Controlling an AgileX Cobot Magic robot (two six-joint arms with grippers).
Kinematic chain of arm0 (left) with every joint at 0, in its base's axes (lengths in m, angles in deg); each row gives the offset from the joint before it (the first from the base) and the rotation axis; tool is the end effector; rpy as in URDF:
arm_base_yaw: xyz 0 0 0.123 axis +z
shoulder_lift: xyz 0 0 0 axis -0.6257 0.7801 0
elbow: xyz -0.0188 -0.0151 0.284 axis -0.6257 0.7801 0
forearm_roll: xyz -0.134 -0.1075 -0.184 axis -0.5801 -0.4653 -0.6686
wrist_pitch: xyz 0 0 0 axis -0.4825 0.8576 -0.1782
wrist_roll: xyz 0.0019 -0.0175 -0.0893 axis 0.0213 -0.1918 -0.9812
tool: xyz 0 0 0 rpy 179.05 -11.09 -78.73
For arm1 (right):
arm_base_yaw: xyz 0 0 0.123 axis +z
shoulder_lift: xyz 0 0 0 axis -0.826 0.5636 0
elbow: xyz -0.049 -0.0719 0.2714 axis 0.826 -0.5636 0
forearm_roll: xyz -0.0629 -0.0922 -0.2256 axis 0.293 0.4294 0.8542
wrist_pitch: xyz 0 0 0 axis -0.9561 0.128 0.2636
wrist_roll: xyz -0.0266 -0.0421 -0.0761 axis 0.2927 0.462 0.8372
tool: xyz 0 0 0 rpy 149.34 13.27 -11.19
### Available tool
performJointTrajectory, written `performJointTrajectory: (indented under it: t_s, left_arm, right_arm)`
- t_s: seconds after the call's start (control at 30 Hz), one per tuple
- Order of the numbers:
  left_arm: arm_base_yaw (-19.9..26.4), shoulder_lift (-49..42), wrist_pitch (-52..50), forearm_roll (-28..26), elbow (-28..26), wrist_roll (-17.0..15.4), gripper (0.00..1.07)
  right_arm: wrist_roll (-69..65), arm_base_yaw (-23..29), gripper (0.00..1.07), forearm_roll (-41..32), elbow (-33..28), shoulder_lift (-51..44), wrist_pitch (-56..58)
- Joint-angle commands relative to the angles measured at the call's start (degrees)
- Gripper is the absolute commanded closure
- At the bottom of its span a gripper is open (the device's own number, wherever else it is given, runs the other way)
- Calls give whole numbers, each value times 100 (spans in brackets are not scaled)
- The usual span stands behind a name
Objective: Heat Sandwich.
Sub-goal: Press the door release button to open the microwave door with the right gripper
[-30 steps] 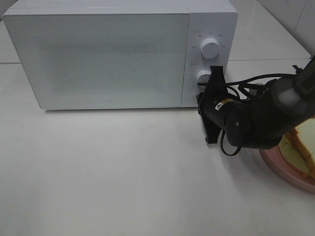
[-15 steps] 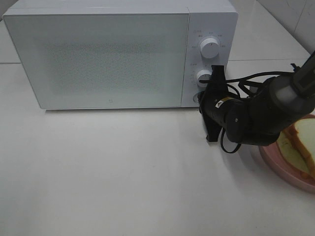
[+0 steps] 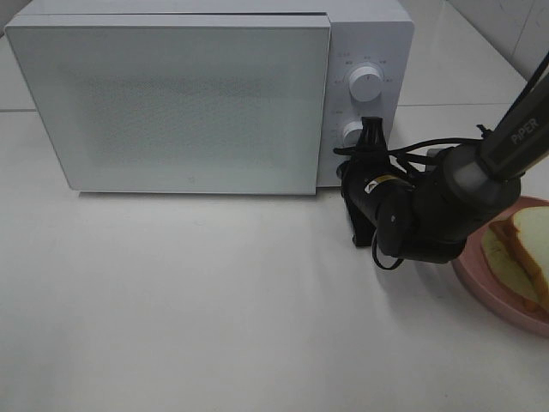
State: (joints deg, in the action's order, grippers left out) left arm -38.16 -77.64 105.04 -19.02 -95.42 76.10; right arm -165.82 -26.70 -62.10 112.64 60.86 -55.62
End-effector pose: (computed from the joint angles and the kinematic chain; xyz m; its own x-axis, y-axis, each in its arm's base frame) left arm -0.0090 -0.0074 0.2808 -0.4532 0.0213 -0.8912 0.0725 0.9973 -0.0130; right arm 0.3511 0.1506 0.0749 -0.0398 0.9991 0.0160 0.3184 -0.0025 0.9480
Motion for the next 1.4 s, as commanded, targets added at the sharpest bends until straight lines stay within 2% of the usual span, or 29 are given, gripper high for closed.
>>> performJointTrajectory:
  t_s: [0.03, 0.5, 0.7, 1.4]
  left_arm:
    - [-34, -132, -80, -11, 6, -11, 9]
    - [-34, -132, -80, -11, 6, -11, 9]
    - [-34, -132, -80, -11, 6, -11, 9]
    - [-34, -132, -80, -11, 6, -11, 9]
  right_arm:
    - [218, -172, 107, 23, 510, 29, -1203]
    - [218, -172, 107, 40, 544, 80, -1071]
    - [143, -172, 107, 57, 510, 17, -636]
    - [-17, -155, 107, 676, -607, -957, 1049]
